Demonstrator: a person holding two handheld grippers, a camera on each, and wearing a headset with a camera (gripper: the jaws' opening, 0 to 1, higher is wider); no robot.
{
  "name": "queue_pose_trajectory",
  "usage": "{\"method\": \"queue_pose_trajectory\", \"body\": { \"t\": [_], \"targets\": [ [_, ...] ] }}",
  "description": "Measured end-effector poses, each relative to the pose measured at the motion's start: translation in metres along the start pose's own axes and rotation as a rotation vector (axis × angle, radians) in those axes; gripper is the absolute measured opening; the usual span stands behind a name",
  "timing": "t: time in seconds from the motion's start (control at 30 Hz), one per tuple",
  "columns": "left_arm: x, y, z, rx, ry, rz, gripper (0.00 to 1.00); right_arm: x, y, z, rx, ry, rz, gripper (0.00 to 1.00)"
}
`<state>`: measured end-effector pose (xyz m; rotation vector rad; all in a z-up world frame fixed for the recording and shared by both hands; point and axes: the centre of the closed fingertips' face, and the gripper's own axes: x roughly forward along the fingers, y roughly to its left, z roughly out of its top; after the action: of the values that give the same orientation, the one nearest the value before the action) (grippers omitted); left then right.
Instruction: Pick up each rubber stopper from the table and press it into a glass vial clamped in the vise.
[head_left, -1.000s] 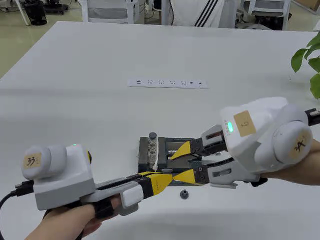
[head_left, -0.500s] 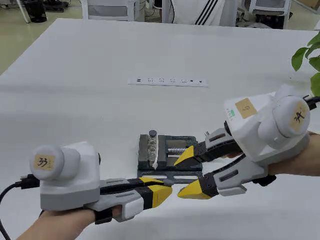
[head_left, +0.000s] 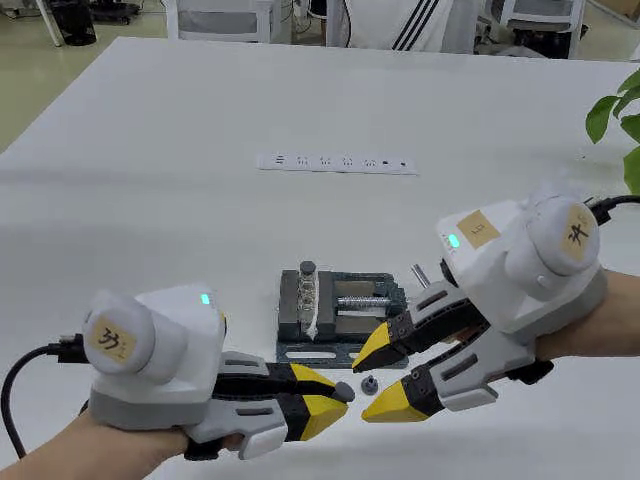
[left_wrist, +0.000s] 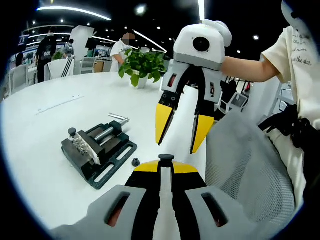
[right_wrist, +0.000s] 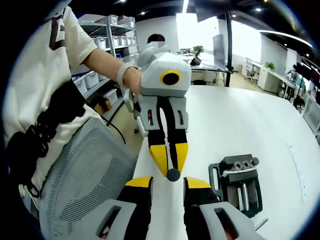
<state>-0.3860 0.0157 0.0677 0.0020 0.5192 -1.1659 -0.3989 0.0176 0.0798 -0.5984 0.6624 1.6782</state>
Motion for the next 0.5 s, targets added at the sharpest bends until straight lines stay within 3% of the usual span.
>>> {"method": "queue_pose_trajectory", "body": {
  "t": [0.5],
  "targets": [
    [0.0018, -0.0072, 0.0051, 0.077, 0.036, -0.026, 0.03, 0.0046, 0.0034, -0.0006, -0.011, 0.009, 0.019, 0.15]
  ]
}}
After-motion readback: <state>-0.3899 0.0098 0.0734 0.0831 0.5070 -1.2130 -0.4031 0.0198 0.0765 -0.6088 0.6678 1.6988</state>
